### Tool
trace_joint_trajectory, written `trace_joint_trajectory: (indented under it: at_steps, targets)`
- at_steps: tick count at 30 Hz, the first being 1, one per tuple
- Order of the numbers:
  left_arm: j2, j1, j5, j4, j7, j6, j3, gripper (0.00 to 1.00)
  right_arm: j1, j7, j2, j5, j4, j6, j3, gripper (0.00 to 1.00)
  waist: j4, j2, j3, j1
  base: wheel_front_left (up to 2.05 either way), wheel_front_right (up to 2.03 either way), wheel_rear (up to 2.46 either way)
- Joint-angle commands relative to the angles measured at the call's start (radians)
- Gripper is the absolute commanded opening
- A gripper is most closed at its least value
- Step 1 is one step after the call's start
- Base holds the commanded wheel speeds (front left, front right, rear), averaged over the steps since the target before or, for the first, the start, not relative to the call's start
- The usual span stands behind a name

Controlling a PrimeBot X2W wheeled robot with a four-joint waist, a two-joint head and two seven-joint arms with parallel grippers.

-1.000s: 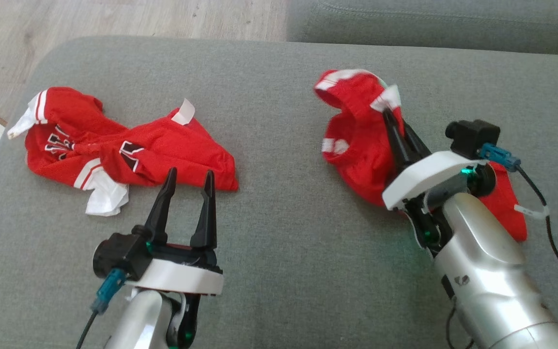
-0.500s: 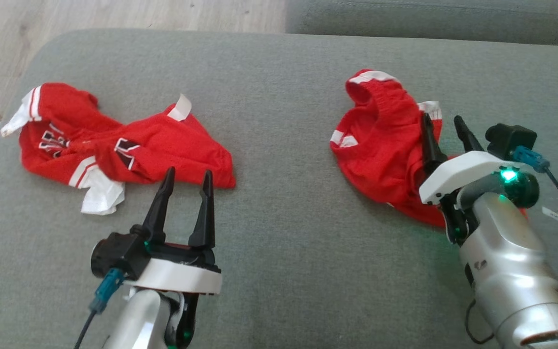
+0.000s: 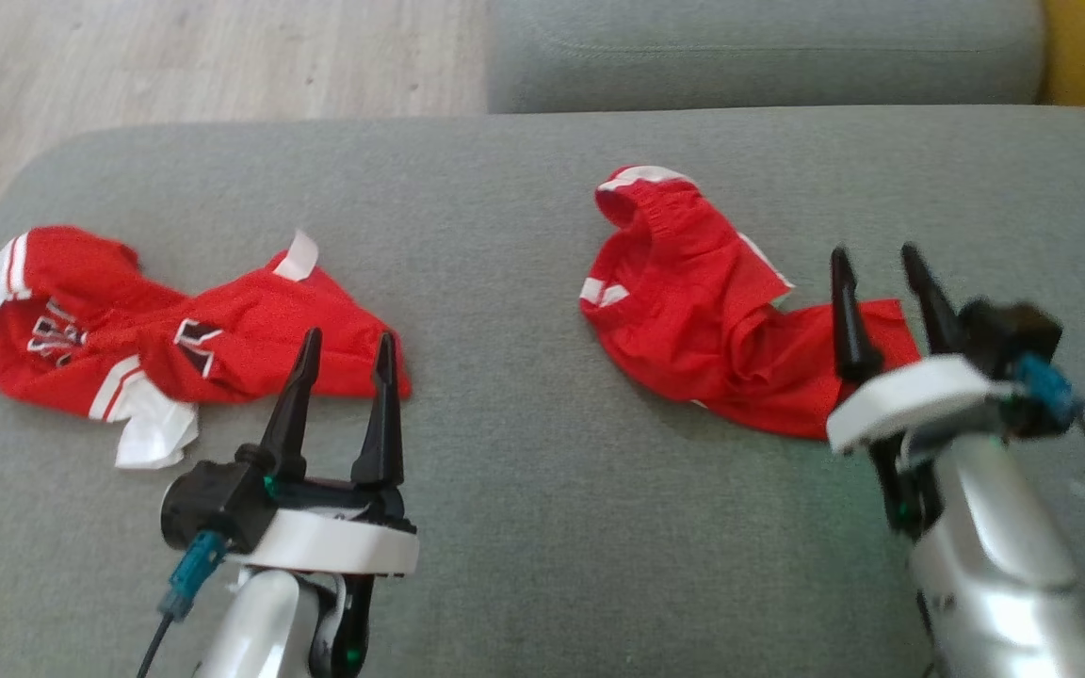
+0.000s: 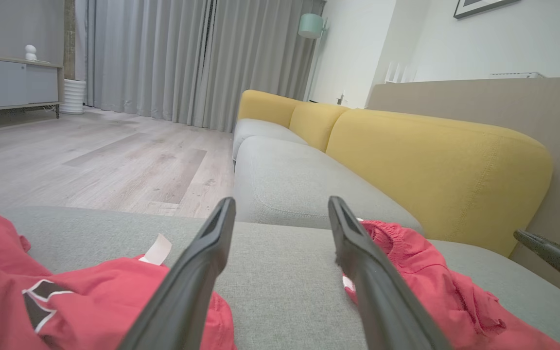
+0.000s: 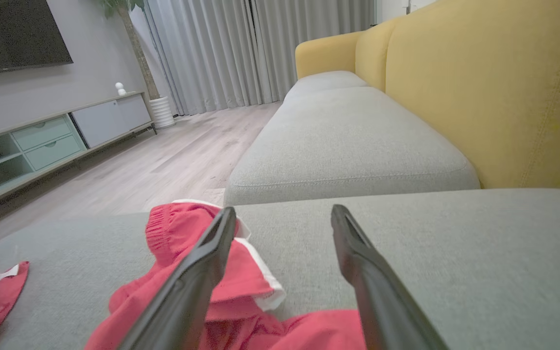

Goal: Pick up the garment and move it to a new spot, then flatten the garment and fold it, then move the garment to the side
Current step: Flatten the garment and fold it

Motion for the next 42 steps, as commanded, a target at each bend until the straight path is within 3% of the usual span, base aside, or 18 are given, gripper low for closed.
trace_joint_trajectory:
  at_steps: [1, 13, 24, 27, 36, 42]
  targets:
    - [0.004, -0.015, 0.010, -0.039, -0.010, 0.002, 0.038, 1.00, 0.006, -0.011, 0.010, 0.021, -0.065, -0.001, 0.037, 1.00, -0.016, -0.0001, -0.010, 0.0000, 0.00, 0.00, 0.00]
    - [0.004, 0.010, 0.008, -0.039, -0.010, -0.003, 0.038, 1.00, 0.251, -0.011, 0.010, 0.139, -0.273, -0.001, 0.102, 1.00, -0.054, -0.0001, -0.023, 0.0000, 0.00, 0.00, 0.00]
    - [0.004, -0.023, 0.007, -0.047, -0.010, -0.008, 0.016, 1.00, 0.212, 0.011, 0.010, 0.109, -0.282, -0.001, 0.078, 1.00, -0.028, -0.0001, 0.023, 0.0000, 0.00, 0.00, 0.00]
    - [0.004, -0.040, 0.004, -0.043, -0.010, -0.010, 0.002, 1.00, 0.134, 0.061, 0.010, 0.095, -0.229, -0.001, 0.061, 1.00, -0.003, -0.0001, 0.057, 0.0000, 0.00, 0.00, 0.00]
    - [0.004, -0.075, -0.009, -0.028, -0.010, -0.012, -0.036, 1.00, -0.079, 0.153, 0.010, 0.317, 0.021, -0.001, 0.015, 1.00, 0.067, -0.0001, 0.115, 0.0000, 0.00, 0.00, 0.00]
    - [0.004, -0.088, -0.015, -0.022, -0.010, -0.009, -0.046, 1.00, -0.180, 0.193, 0.010, 0.373, 0.204, -0.001, 0.032, 1.00, 0.096, -0.0001, 0.131, 0.0000, 0.00, 0.00, 0.00]
